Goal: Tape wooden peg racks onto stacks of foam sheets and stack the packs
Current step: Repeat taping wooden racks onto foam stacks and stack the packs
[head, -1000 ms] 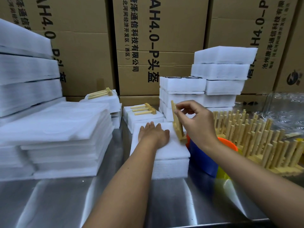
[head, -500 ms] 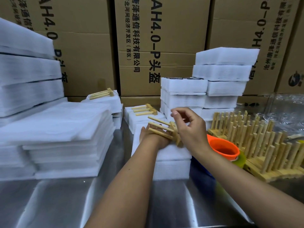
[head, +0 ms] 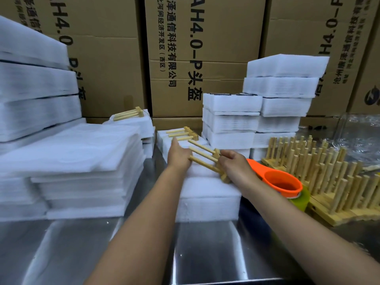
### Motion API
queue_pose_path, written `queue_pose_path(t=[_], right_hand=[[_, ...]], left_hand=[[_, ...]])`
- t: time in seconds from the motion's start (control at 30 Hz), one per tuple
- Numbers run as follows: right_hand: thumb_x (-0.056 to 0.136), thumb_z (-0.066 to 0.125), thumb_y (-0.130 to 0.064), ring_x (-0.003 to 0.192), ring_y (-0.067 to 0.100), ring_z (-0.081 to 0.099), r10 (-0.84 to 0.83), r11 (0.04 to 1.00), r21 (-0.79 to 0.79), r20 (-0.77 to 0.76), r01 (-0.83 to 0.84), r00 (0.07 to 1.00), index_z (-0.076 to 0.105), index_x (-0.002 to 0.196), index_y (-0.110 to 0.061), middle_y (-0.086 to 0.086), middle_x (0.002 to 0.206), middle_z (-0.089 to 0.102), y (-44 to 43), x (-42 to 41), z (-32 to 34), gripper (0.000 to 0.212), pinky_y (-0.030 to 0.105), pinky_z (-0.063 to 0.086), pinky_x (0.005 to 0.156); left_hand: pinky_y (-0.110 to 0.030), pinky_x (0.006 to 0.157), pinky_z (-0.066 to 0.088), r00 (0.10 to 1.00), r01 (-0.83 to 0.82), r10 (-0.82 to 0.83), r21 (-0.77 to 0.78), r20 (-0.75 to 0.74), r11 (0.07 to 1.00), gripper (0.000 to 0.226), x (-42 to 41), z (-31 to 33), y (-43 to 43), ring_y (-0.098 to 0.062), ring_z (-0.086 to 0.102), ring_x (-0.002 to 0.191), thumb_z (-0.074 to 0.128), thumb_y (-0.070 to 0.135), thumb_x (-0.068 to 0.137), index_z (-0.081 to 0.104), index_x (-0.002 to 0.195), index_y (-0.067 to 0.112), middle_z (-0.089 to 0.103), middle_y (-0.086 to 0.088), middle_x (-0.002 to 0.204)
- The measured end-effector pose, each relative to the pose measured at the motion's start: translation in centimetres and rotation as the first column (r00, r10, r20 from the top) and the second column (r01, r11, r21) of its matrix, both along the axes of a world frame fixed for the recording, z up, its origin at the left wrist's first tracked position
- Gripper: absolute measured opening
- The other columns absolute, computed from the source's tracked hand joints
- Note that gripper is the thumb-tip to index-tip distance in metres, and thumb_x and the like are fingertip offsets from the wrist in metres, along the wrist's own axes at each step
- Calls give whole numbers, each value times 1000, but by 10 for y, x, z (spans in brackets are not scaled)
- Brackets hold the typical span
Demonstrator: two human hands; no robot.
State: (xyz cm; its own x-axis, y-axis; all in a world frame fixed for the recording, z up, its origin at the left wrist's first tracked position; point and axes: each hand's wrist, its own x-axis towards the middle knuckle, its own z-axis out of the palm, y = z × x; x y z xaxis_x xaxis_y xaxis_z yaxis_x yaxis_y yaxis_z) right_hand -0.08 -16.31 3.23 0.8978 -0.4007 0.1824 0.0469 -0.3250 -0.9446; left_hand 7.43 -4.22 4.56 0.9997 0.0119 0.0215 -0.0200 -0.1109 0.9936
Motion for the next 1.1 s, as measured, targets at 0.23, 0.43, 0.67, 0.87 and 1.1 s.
queue_pose_path(t=[0.23, 0.43, 0.67, 0.87, 1.1], right_hand=[[93, 47, -16, 80, 12, 59, 45, 993, -105, -55, -51, 997, 51, 129, -27, -11, 92, 59, 2, 3, 2, 38, 35, 52, 78], [91, 44, -16, 92, 15, 58, 77, 981, -173, -63, -87, 995, 51, 130, -26, -1, 127, 54, 0, 6, 0, 41, 21, 41, 58], [94, 41, -17, 123, 24, 46, 39, 964, -261, -73, -57, 997, 53, 130, -24, 9, 139, 36, 0, 10, -2, 38, 29, 45, 92], [94, 47, -13, 126, 24, 46, 97, 988, -110, -60, -104, 993, 55, 128, -19, 10, 142, 40, 2, 5, -3, 35, 32, 40, 104], [92, 43, 9, 121, 28, 53, 155, 980, 111, 103, -166, 982, 62, 118, 4, 20, 128, 58, 6, -3, -4, 32, 23, 41, 96]], left_hand=[[-24, 92, 29, 993, -81, 106, -374, 46, 924, 43, 3, -4, 23, -15, 47, 125, 38, 32, 97, 51, 133, 12, 55, -5, 134], [-24, 80, 31, 980, 117, -104, -64, 172, 991, 18, -6, -2, 6, -10, 49, 99, 45, 39, 92, 59, 94, 27, 61, 9, 106], [-35, 103, 29, 915, 90, -359, 774, 183, 626, 53, 0, -11, -9, -26, 37, 132, 36, 46, 95, 49, 131, 10, 45, -10, 143], [-45, 110, 24, 908, 84, -403, 895, 112, 438, 58, 0, -12, -12, -29, 30, 135, 24, 47, 97, 42, 133, 6, 38, -15, 144], [-44, 113, 20, 906, 97, -417, 923, 74, 373, 59, -2, -10, -12, -29, 24, 139, 21, 44, 96, 34, 141, 8, 31, -14, 150]])
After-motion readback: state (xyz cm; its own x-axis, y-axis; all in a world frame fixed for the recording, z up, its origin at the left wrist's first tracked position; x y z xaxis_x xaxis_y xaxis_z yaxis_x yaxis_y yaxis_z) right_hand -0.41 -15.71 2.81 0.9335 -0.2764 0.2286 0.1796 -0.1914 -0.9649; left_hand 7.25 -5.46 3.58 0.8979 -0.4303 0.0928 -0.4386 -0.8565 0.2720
